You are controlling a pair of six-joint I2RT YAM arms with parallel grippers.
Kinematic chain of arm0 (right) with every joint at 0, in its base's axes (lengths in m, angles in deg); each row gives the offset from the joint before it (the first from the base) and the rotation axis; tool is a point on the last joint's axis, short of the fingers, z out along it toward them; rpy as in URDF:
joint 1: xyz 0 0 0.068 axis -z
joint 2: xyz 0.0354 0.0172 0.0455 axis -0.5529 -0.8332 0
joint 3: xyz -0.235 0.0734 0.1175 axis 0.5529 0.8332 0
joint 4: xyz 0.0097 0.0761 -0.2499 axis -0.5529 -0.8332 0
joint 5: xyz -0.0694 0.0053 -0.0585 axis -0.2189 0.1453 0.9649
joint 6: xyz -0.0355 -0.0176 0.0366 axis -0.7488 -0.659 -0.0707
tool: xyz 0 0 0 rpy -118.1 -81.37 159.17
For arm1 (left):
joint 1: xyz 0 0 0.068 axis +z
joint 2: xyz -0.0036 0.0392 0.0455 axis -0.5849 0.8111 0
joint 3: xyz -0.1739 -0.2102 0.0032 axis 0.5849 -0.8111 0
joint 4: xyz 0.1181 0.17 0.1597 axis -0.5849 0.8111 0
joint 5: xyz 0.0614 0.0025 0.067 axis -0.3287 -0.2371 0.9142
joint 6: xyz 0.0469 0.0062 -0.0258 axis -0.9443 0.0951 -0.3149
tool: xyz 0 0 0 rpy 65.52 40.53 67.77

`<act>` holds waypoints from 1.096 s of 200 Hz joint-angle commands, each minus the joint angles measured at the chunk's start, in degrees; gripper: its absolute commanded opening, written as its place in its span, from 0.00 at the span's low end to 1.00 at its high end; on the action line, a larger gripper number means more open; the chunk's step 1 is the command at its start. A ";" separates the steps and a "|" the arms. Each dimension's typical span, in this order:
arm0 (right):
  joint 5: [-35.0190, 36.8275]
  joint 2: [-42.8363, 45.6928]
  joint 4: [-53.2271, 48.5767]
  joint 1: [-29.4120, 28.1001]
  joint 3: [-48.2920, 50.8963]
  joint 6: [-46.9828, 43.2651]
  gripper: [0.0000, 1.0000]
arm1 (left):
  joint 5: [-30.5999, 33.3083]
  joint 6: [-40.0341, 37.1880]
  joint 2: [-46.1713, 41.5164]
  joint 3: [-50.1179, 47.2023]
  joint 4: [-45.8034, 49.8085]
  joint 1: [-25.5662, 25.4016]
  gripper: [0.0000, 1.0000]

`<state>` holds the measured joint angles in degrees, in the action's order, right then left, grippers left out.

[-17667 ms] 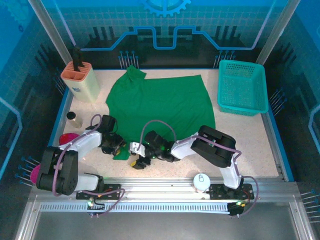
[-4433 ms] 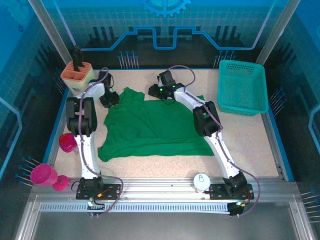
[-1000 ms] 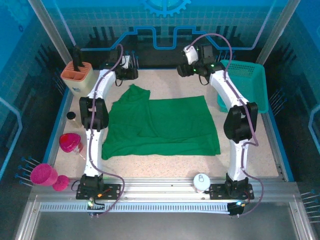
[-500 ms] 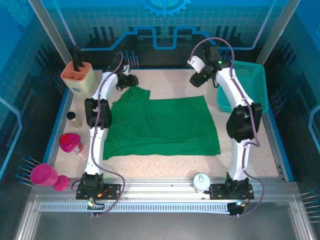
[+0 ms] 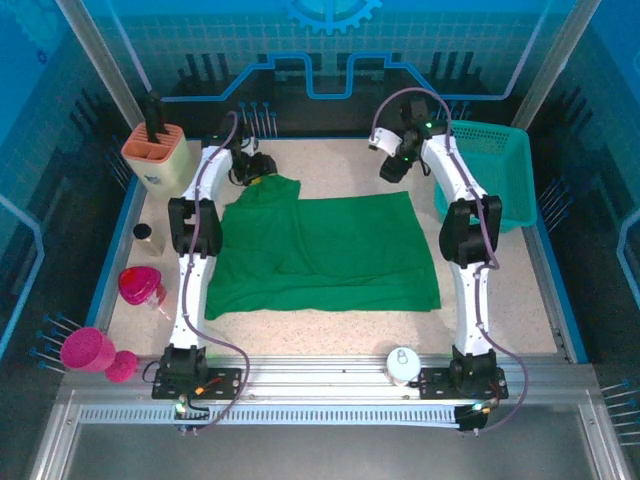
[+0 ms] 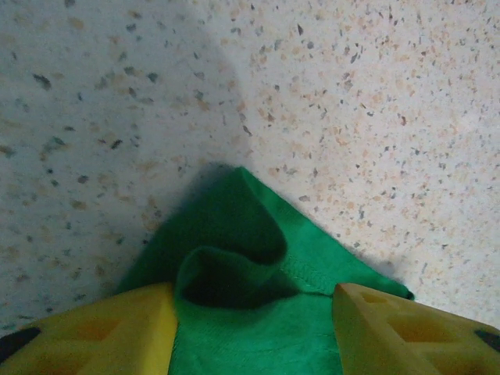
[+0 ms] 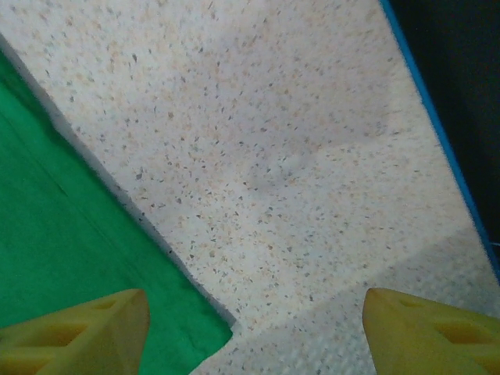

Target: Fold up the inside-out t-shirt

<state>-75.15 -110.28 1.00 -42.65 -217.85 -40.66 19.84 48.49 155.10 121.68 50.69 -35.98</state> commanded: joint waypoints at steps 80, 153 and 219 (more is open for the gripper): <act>0.35 -10.07 -7.06 4.37 -3.11 -8.64 0.69 | 1.70 5.69 1.34 -1.49 -3.39 1.13 0.07; -5.13 -14.06 -11.54 5.45 -4.20 -11.23 0.00 | 1.67 -2.17 -9.69 -11.07 -15.73 2.01 0.00; -6.54 -1.10 6.22 6.26 5.53 -7.99 0.00 | 2.74 -11.42 -23.01 -21.16 -23.42 2.56 0.00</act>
<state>-80.89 -119.85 -2.98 -37.62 -218.39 -50.17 21.61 43.03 140.59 106.51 33.42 -33.82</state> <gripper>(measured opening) 0.065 0.053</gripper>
